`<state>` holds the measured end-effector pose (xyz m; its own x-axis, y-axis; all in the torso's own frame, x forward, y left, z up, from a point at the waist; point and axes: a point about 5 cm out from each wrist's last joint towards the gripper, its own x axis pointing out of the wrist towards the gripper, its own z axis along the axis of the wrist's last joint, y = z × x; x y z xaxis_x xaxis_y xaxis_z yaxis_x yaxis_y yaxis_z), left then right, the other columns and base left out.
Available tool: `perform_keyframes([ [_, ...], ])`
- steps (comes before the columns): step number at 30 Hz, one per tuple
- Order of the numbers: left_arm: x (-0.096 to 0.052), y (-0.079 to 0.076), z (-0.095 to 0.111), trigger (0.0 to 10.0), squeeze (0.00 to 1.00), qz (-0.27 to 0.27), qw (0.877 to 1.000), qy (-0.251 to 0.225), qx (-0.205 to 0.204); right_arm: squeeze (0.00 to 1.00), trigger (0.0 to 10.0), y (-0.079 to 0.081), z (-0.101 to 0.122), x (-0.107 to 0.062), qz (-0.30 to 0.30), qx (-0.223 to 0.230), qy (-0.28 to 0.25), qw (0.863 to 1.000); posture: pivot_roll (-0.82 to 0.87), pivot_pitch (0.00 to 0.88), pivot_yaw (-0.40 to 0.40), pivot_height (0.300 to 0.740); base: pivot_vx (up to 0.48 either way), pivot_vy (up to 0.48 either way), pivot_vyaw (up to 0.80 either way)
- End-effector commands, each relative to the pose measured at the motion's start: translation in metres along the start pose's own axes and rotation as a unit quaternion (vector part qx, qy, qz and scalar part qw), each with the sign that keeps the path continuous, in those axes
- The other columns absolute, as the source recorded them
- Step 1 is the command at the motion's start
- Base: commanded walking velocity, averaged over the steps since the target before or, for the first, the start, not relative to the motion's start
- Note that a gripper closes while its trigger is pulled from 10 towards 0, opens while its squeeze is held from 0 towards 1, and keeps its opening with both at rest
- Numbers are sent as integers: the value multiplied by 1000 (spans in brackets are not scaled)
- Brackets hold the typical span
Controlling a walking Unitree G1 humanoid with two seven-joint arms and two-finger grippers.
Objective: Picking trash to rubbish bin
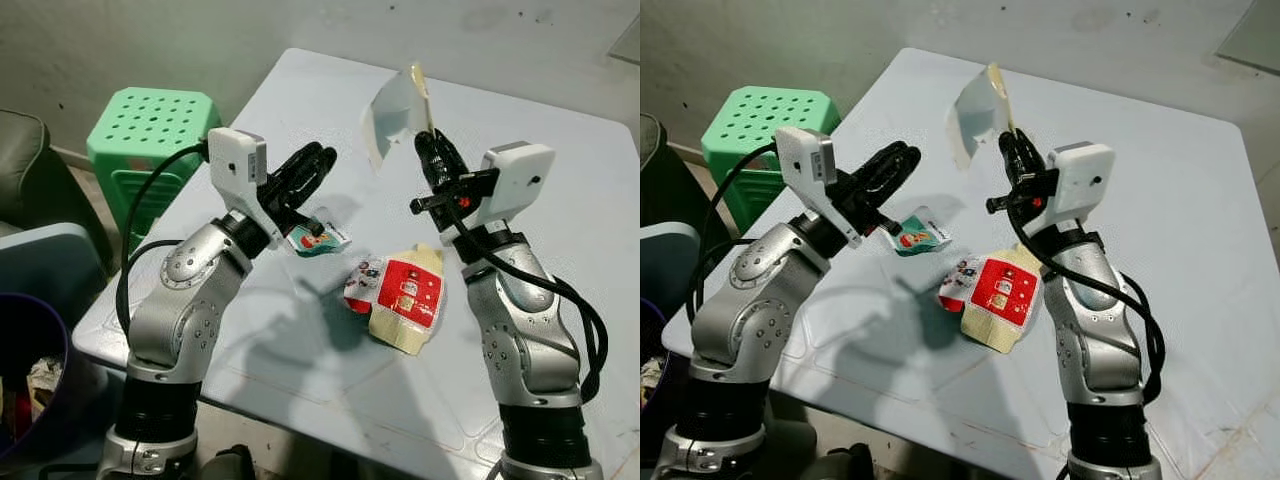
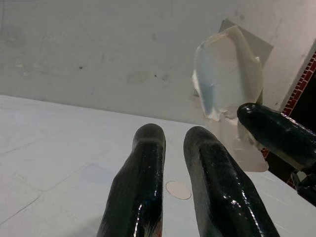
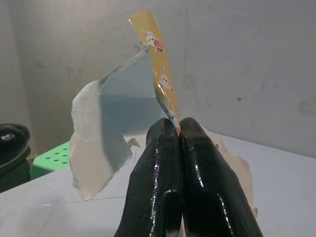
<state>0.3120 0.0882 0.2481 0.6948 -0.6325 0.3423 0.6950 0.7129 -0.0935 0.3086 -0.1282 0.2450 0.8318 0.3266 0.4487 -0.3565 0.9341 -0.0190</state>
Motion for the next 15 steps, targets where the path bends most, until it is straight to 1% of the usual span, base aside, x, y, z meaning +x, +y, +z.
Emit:
perform_keyframes([
  [1, 4, -4, 3, 10000, 1000, -15, 1000, -7, 0, 0, 10000, 1, 4, -2, 0, -6, -5, 1000, -63, 144, -87, 740, 0, 0, 0],
  [15, 13, -4, 9, 10000, 1000, -27, 999, -20, 4, 0, 10000, 12, 3, 1, 7, 1, -5, 1000, -67, 147, -88, 740, 0, 0, 0],
])
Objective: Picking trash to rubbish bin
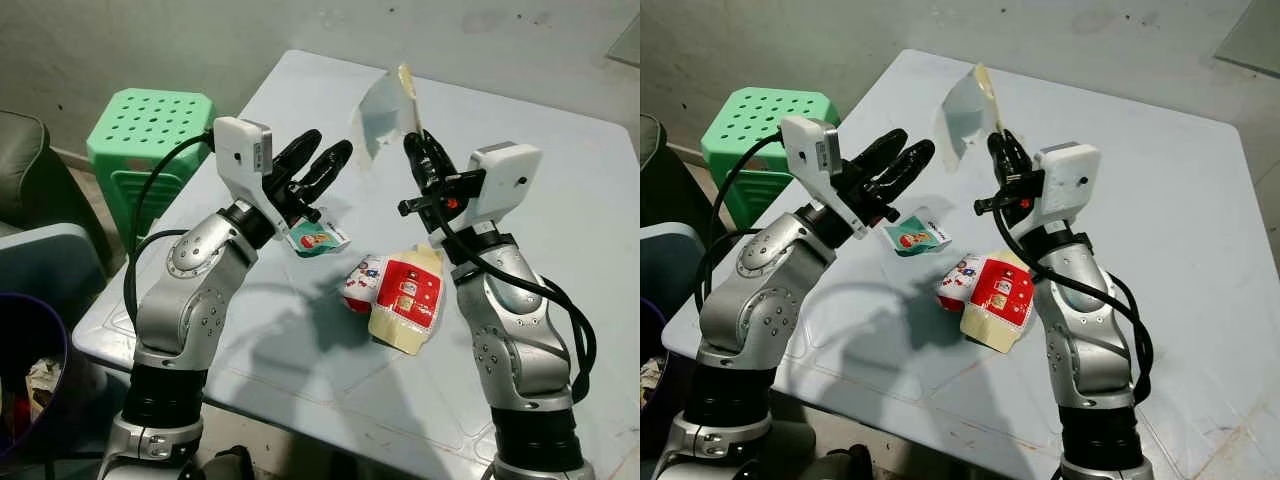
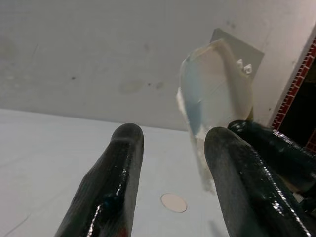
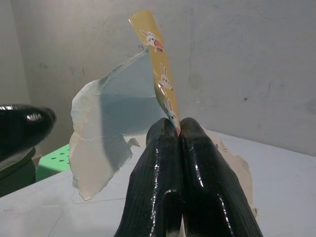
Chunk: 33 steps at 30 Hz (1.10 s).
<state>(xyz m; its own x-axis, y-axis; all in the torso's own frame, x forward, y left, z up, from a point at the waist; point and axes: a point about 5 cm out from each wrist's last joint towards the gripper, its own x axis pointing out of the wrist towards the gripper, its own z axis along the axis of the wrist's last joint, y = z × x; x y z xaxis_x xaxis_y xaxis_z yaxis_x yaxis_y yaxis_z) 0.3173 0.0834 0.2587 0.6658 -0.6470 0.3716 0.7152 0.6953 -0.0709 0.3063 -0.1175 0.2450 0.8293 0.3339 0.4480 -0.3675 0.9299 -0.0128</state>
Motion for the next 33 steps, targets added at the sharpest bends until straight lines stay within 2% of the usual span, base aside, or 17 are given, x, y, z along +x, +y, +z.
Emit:
perform_keyframes([
  [1, 3, -3, 1, 10000, 1000, -11, 1000, -6, -2, 0, 10000, 1, 3, -1, 3, -5, -5, 1000, -67, 147, -88, 740, 0, 0, 0],
  [15, 6, -2, 2, 10000, 1000, -9, 1000, -4, 10, 0, 10000, 12, 10, -3, 28, 16, -23, 999, -74, 147, -86, 740, 0, 0, 0],
  [16, 7, -2, 1, 10000, 882, -8, 1000, -2, 14, 0, 10000, 13, 11, -4, 33, 21, -25, 999, -74, 147, -85, 740, 0, 0, 0],
  [17, 7, -2, 1, 10000, 129, -8, 1000, -2, 14, 0, 10000, 14, 12, -4, 35, 22, -26, 999, -74, 147, -85, 740, 0, 0, 0],
  [18, 7, -2, 1, 10000, 0, -8, 1000, -2, 14, 0, 10000, 14, 12, -4, 37, 22, -27, 999, -74, 149, -85, 740, 0, 0, 0],
  [33, 12, 4, 11, 10000, 0, 0, 1000, -15, 25, 0, 10000, 21, 11, -14, 68, 35, -11, 997, -78, 169, -85, 740, 0, 0, 0],
])
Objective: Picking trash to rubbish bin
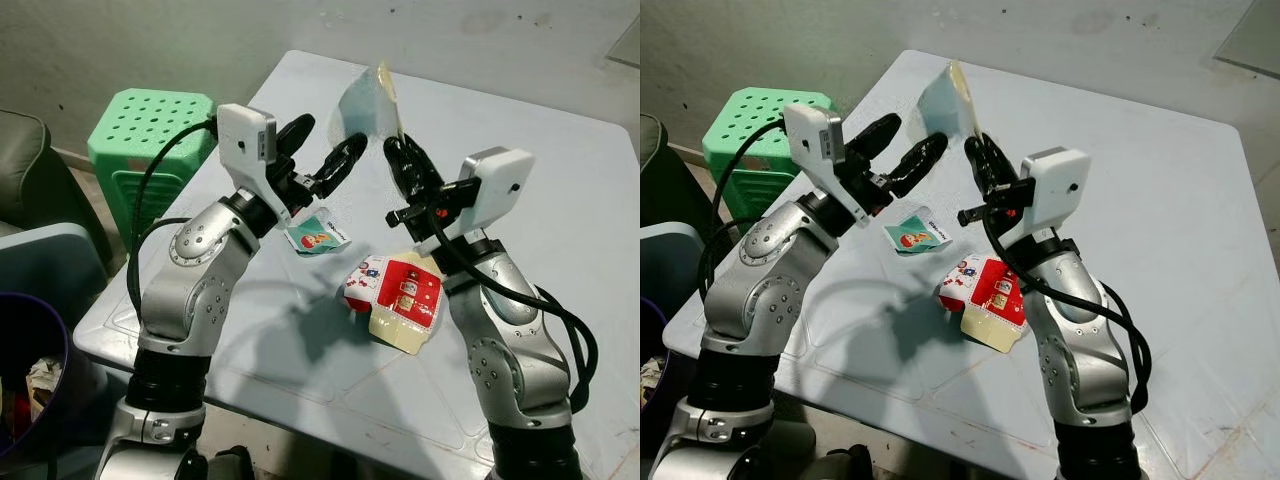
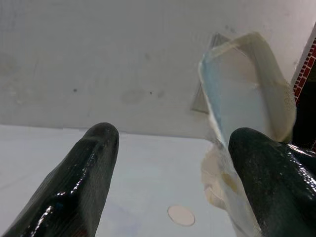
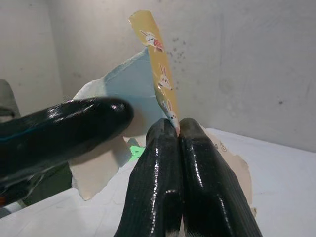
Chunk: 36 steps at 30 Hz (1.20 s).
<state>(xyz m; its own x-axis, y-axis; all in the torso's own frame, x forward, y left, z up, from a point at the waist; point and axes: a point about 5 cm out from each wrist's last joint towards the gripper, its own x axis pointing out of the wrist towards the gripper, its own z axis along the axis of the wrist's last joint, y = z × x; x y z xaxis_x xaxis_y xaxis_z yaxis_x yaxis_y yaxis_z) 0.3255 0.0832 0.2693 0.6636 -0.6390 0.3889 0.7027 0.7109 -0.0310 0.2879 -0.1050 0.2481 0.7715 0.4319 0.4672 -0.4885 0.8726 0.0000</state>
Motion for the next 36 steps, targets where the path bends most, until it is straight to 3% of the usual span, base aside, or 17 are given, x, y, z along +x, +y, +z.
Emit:
perform_keyframes([
  [1, 3, -1, 3, 10000, 0, -2, 1000, -6, 3, 0, 10000, 3, 2, -4, 12, -1, 1, 1000, -78, 169, -85, 740, 0, 0, 0],
  [3, 4, 0, 6, 10000, 0, -2, 1000, -14, 1, 0, 10000, 4, 0, -5, 13, 0, 5, 1000, -79, 173, -84, 740, 0, 0, 0],
  [4, 4, 1, 7, 6667, 0, -3, 1000, -22, -8, 0, 10000, 5, 1, -5, 14, 2, 5, 1000, -81, 177, -83, 740, 0, 0, 0],
  [5, 4, 1, 7, 6667, 0, -3, 1000, -22, -8, 0, 10000, 5, 1, -5, 14, 2, 5, 1000, -81, 177, -83, 740, 0, 0, 0],
  [6, 4, 1, 7, 1882, 0, -4, 1000, -23, -10, 0, 10000, 6, 1, -5, 15, 2, 4, 1000, -81, 177, -83, 740, 0, 0, 0],
  [8, 5, 1, 6, 1725, 0, -4, 1000, -21, -10, 0, 10000, 7, 3, -4, 19, 4, 2, 1000, -85, 182, -81, 740, 0, 0, 0],
  [9, 5, 1, 6, 0, 0, -8, 1000, -24, -17, 0, 10000, 9, 4, -4, 24, 4, 2, 1000, -89, 187, -78, 740, 0, 0, 0],
  [36, 7, -2, 8, 0, 0, -25, 998, -32, -39, 0, 10000, 9, 10, 0, 24, 2, -13, 1000, -90, 193, -71, 740, 0, 0, 0],
])
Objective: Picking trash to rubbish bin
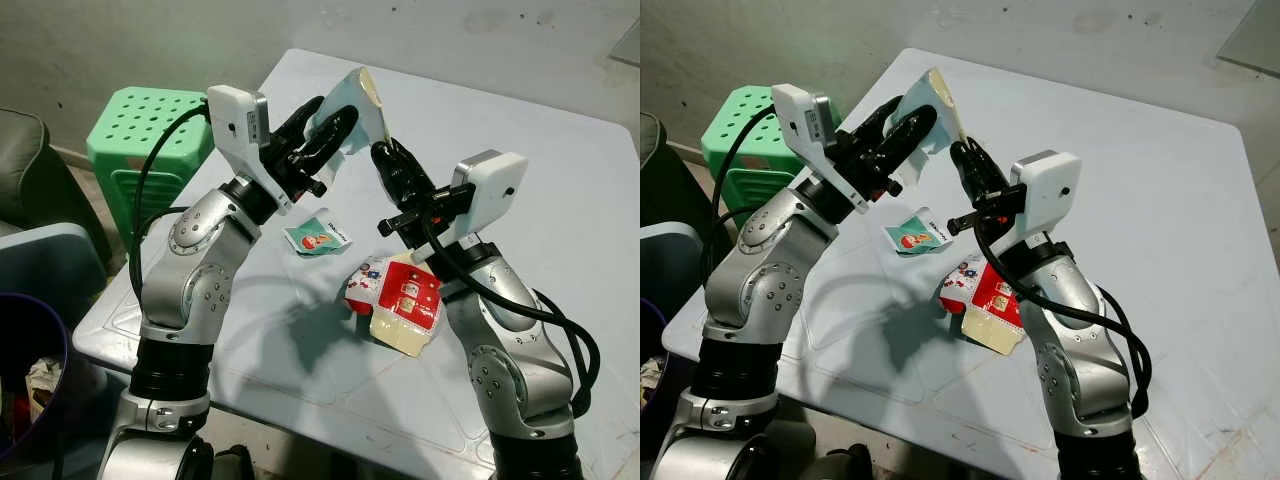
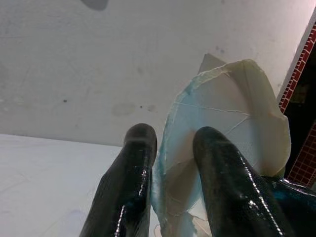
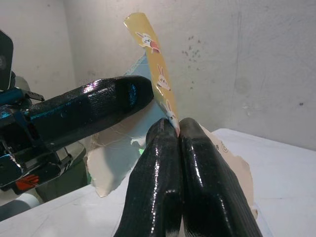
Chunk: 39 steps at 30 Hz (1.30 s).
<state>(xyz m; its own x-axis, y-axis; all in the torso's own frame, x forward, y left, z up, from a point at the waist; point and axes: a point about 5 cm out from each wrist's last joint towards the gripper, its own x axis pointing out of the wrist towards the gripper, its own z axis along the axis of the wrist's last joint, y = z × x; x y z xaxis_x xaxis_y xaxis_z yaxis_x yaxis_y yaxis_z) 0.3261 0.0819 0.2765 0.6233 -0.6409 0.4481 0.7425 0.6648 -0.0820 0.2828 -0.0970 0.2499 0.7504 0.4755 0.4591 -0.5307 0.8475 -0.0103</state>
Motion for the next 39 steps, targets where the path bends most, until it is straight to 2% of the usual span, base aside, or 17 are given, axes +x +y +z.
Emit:
perform_keyframes([
  [1, 3, -2, 2, 0, 0, -8, 1000, -1, -5, 0, 10000, -1, 8, 0, 0, -5, -18, 1000, -90, 193, -71, 740, 0, 0, 0],
  [24, 0, -5, 2, 0, 0, -13, 1000, -9, -8, 0, 10000, -1, 4, 0, -2, 19, -9, 1000, -80, 166, -81, 740, 0, 0, 0],
  [25, 0, -5, 2, 0, 0, -14, 1000, -10, -9, 71, 10000, -1, 4, 0, 0, 21, -9, 1000, -79, 164, -82, 740, 0, 0, 0],
  [26, 0, -5, 2, 0, 0, -15, 1000, -10, -9, 306, 10000, 0, 4, 0, 0, 22, -8, 1000, -79, 164, -82, 740, 0, 0, 0],
  [27, 0, -5, 2, 0, 0, -16, 1000, -10, -8, 796, 10000, 0, 4, 0, 1, 22, -8, 1000, -78, 163, -82, 740, 0, 0, 0],
  [28, 0, -5, 2, 0, 0, -16, 1000, -10, -8, 796, 10000, 0, 4, 0, 1, 22, -8, 1000, -78, 163, -82, 740, 0, 0, 0],
  [30, 0, -6, 3, 0, 0, -15, 1000, -10, -8, 1000, 10000, 0, 4, -1, 1, 23, -8, 1000, -78, 162, -82, 740, 0, 0, 0],
  [39, -1, -5, 3, 0, 0, -13, 1000, -9, -5, 1000, 10000, 0, 3, -1, 5, 28, -9, 1000, -76, 157, -84, 740, 0, 0, 0],
])
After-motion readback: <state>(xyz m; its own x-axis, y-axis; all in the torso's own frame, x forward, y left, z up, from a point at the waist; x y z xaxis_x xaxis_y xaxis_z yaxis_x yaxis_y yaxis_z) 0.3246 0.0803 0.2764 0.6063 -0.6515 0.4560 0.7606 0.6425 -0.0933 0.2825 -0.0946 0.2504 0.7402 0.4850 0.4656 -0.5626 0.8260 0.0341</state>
